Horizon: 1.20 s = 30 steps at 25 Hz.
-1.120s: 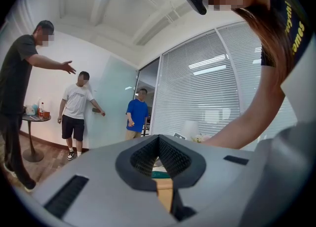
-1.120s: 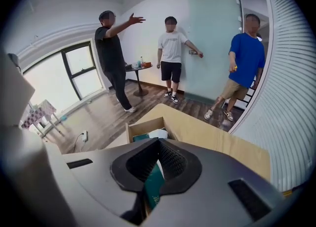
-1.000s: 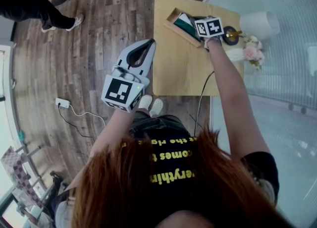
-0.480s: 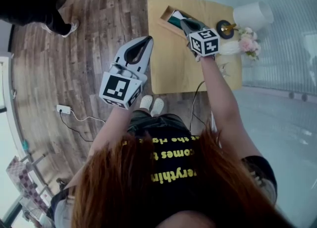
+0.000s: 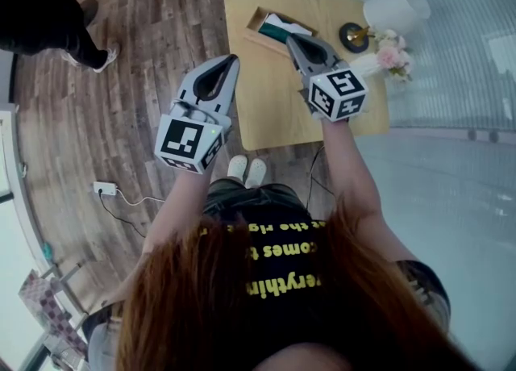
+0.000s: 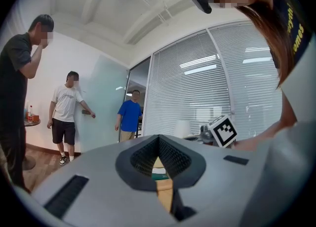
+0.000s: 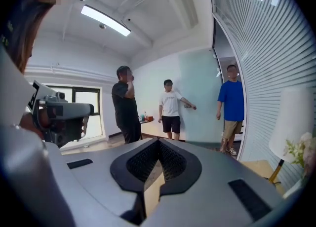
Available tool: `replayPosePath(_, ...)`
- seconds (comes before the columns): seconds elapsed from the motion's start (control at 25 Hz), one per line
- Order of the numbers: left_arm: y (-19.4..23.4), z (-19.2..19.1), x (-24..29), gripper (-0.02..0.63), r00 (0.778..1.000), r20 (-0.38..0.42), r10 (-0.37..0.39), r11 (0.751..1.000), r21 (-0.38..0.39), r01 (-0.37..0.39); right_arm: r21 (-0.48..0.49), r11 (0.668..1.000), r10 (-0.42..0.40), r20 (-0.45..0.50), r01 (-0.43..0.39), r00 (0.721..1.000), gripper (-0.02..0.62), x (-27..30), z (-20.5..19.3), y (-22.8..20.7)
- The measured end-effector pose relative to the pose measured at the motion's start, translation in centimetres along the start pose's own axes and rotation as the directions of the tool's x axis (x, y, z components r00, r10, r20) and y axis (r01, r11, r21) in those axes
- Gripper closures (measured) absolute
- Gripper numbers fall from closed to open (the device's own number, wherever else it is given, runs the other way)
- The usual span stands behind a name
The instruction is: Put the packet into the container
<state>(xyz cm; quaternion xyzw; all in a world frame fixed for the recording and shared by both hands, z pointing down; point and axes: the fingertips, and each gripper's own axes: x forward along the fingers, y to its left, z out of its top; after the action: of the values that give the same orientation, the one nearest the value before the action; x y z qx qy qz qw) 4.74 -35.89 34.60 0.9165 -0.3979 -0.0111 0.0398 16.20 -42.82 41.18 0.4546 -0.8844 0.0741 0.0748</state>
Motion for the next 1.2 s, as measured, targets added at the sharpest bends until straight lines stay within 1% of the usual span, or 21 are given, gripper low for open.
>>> replayPosePath(0.2, -0.6, 0.2, 0.2, 0.606, 1.000, 0.001, -0.007, 1.000, 0.008, 0.007, -0.019, 1.000, -0.011, 0.057, 0.012, 0.998, 0.580, -2.8, 2.4, 1.2)
replayPosePath(0.48, -1.7, 0.3, 0.4, 0.606, 1.000, 0.004, -0.019, 1.000, 0.016, 0.019, 0.042, 0.999, 0.002, 0.150, -0.009, 0.989, 0.580, -6.5, 4.7, 3.0)
replayPosePath(0.6, -2.2, 0.4, 0.4, 0.606, 1.000, 0.009, -0.027, 0.999, 0.019, 0.026, 0.030, 1.000, 0.002, 0.178, -0.007, 0.984, 0.580, -7.5, 5.6, 3.8)
replayPosePath(0.84, -3.1, 0.6, 0.7, 0.606, 0.999, 0.013, -0.045, 0.999, 0.021, 0.045, -0.023, 1.000, -0.010, 0.192, 0.014, 0.981, 0.580, -8.5, 6.3, 5.1)
replayPosePath(1.2, -3.5, 1.2, 0.3, 0.606, 0.998, 0.019, -0.057, 0.998, 0.032, 0.056, -0.054, 0.999, 0.007, 0.191, 0.003, 0.982, 0.580, -8.6, 6.7, 6.7)
